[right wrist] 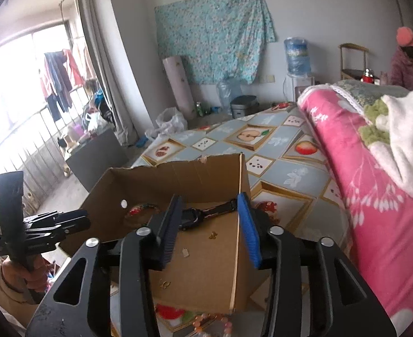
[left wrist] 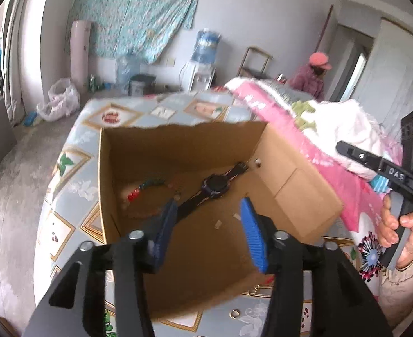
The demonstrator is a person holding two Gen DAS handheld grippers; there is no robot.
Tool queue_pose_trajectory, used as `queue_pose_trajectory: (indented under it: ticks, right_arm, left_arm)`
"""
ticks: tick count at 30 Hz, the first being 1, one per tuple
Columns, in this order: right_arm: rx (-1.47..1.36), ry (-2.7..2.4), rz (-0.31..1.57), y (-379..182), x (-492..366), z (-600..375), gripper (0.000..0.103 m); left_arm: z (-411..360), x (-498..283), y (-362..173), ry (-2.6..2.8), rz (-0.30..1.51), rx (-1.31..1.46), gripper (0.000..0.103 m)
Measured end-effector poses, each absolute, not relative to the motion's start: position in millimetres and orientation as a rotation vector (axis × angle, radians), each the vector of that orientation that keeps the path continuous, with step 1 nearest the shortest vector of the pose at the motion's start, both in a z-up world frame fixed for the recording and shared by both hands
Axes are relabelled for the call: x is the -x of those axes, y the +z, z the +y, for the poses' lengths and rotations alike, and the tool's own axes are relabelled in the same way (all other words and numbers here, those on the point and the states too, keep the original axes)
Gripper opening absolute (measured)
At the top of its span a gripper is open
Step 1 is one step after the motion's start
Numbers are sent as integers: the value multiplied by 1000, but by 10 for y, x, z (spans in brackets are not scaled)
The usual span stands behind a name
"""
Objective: Organize jewelry
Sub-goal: 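Open both tools to drop the charms into the box, then withdraw both open tools from the box toward the table, then lower both tools to the small gold charms beside the box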
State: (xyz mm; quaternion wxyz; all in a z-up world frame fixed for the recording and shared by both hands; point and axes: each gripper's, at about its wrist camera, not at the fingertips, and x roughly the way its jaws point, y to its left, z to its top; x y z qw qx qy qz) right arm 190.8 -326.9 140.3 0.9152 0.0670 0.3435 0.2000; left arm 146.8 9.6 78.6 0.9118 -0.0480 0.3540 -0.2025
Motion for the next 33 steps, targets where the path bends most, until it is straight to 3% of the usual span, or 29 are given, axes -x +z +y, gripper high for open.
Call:
queue_pose_trajectory:
  ticks: [5, 9, 16, 23, 33]
  right_arm:
    - [-128, 425, 697, 1416, -1680, -3243, 56]
    - [-129, 451, 681, 1458, -1511, -3206, 59]
    - [-113, 511, 617, 1596, -1183, -3124, 62]
    - [-71, 541, 640, 1510, -960, -3017, 63]
    - [-99, 573, 851, 848, -830, -2915, 62]
  left_arm:
    - [108, -1112, 887, -433, 657, 79, 68]
    - [148, -884, 933, -436, 619, 68, 79]
    - [270, -573, 937, -429, 597, 74, 89]
    - [318, -391, 749, -383, 631, 53, 92]
    - [207, -362, 116, -269, 724, -75, 92]
